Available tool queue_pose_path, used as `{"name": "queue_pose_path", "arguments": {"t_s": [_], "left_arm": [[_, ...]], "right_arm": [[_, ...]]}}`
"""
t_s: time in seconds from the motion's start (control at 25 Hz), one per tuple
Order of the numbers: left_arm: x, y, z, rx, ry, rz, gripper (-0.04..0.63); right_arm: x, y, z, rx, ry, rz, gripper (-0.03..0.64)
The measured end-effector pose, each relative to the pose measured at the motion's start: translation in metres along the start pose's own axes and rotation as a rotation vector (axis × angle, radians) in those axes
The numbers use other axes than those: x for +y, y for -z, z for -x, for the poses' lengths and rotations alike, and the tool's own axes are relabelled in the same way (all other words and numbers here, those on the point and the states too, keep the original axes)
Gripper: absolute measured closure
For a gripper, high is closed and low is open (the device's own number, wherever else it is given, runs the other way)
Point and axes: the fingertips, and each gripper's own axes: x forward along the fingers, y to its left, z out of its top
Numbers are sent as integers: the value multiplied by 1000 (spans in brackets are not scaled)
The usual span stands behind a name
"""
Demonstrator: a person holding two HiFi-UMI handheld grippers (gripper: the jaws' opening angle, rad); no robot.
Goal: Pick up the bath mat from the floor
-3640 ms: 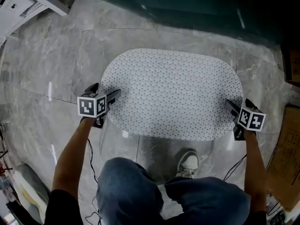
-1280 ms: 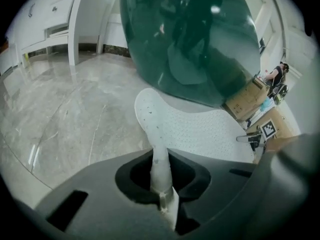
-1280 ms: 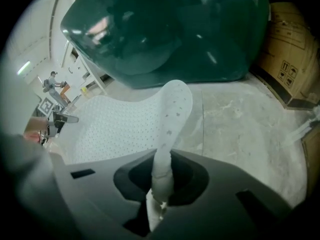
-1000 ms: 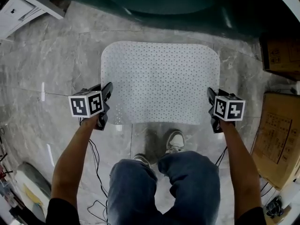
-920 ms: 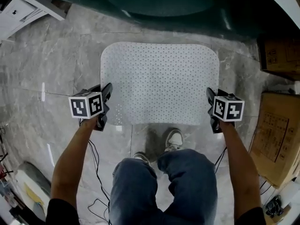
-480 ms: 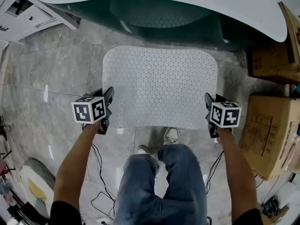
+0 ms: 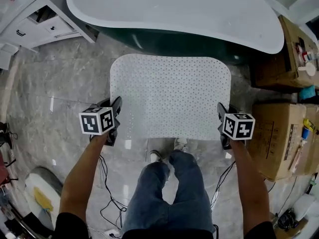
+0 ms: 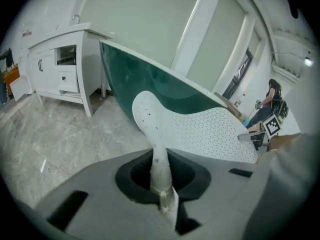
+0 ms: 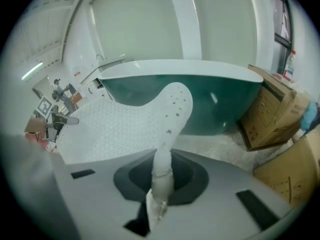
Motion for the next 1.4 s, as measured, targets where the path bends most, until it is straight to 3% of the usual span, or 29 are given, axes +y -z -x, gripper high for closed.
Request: {"name": "queue_pose_path", "arguments": {"t_s": [0.36,0.92,1.4], "left_arm": [[-50,-70,99,-103,-14,-37,560],[-126,-175,238,-321,-10,-138,561],[-170,-253,317,-531,-5,-243,561]], "right_arm": [[22,-59,109,-98,16,2,588],[48,-157,275,-373,57,-6,588],[66,-226,378,-600,119,2,588]]}}
